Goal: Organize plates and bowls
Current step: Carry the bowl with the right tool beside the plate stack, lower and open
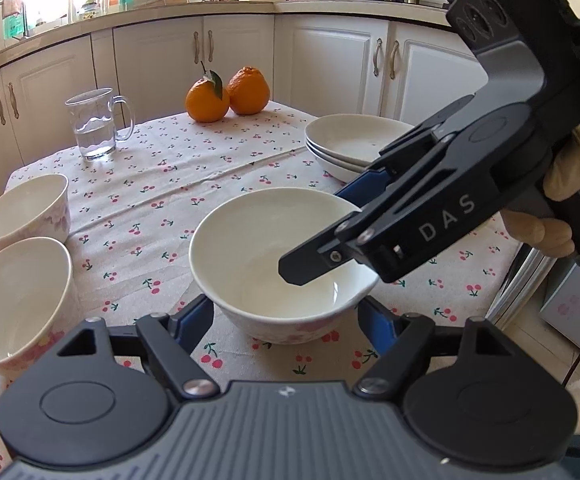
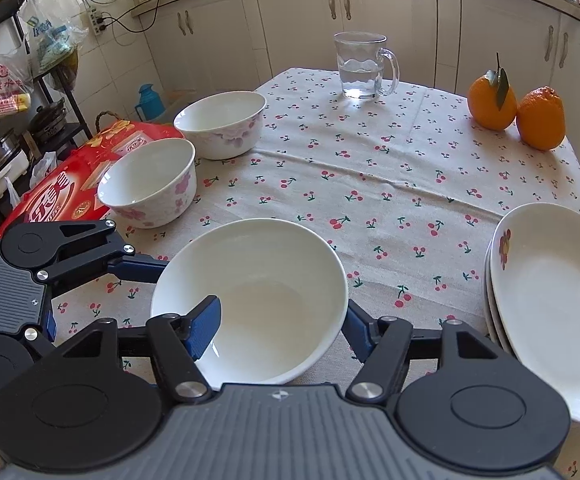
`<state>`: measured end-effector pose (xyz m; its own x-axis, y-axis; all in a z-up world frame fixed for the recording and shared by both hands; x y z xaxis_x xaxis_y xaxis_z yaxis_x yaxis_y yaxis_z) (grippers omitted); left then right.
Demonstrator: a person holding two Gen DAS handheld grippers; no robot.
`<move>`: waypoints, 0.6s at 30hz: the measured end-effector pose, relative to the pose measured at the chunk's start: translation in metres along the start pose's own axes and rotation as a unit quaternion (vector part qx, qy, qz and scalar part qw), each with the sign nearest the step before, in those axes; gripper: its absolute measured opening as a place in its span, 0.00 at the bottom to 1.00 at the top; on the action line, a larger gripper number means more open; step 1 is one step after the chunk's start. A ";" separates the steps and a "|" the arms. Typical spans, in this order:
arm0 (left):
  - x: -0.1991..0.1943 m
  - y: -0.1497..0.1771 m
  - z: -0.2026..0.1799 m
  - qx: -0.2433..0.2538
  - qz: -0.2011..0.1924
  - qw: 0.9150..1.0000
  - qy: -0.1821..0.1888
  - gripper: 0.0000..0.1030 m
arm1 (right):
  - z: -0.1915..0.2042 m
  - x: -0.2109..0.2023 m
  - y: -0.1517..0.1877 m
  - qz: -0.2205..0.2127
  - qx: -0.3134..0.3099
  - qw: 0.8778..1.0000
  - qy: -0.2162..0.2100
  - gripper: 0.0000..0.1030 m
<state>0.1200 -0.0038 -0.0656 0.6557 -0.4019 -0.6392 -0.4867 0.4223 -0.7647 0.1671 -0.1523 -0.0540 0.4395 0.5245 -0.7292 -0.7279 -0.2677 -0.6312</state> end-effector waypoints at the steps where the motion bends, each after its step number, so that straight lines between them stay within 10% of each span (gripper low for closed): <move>1: 0.000 0.000 0.000 0.000 -0.001 1.000 -0.001 0.77 | -0.001 0.000 0.000 -0.001 0.001 1.000 -0.001 0.69; 11: -0.011 0.004 0.002 -0.014 -0.006 1.000 -0.010 0.90 | 0.008 -0.005 0.000 -0.015 -0.009 1.000 -0.002 0.98; 18: -0.030 0.012 0.008 -0.032 -0.015 0.999 -0.033 0.90 | 0.024 -0.013 -0.002 -0.023 -0.039 0.999 0.018 1.00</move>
<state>0.0993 0.0197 -0.0545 0.7057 -0.3586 -0.6111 -0.5008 0.3576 -0.7882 0.1506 -0.1386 -0.0369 0.4905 0.5085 -0.7077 -0.6649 -0.3066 -0.6811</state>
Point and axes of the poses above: each gripper's, at about its wrist camera, not at the fingertips, and x roughly the way its jaws point, z to its left, y to its underside, the point moved 2 cm from there along x, roughly the way its jaws point, and after that the axes turned 8 degrees about -y, right-handed, at the moved point
